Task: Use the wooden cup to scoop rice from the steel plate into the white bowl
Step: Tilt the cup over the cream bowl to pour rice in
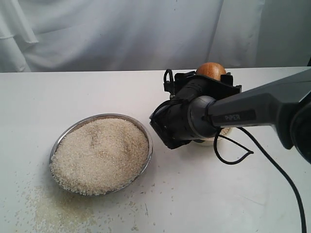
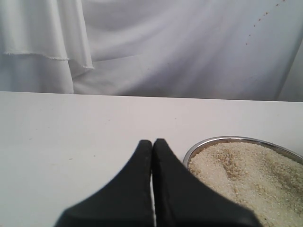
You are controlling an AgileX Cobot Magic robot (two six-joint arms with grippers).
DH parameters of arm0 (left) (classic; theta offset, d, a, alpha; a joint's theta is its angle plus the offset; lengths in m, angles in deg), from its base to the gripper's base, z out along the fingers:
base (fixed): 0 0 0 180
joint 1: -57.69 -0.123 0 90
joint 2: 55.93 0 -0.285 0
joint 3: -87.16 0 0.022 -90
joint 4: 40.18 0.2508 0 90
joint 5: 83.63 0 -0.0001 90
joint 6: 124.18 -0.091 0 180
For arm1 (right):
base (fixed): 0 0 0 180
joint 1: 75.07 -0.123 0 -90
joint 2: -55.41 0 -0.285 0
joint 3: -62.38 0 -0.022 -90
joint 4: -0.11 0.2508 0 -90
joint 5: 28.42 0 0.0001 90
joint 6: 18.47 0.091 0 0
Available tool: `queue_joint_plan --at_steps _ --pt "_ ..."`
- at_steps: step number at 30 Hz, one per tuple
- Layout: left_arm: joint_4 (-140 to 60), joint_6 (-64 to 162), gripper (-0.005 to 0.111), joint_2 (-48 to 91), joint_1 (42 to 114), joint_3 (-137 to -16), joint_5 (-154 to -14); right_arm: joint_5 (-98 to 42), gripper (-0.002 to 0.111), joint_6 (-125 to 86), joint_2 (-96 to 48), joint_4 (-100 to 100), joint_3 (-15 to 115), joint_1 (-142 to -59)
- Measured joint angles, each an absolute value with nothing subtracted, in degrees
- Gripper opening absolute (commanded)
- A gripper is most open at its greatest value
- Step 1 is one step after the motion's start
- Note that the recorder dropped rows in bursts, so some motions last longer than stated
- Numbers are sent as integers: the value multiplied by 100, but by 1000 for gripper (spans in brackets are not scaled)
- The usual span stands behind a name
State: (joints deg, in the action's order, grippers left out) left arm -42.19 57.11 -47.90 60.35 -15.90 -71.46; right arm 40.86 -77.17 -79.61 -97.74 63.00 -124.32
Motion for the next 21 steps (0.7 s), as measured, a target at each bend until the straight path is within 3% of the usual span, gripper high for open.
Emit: queue_joint_plan --at_steps 21 --pt "-4219 5711 0 -4790 6035 -1590 -7146 4060 0 -7631 -7626 -9812 6291 -12384"
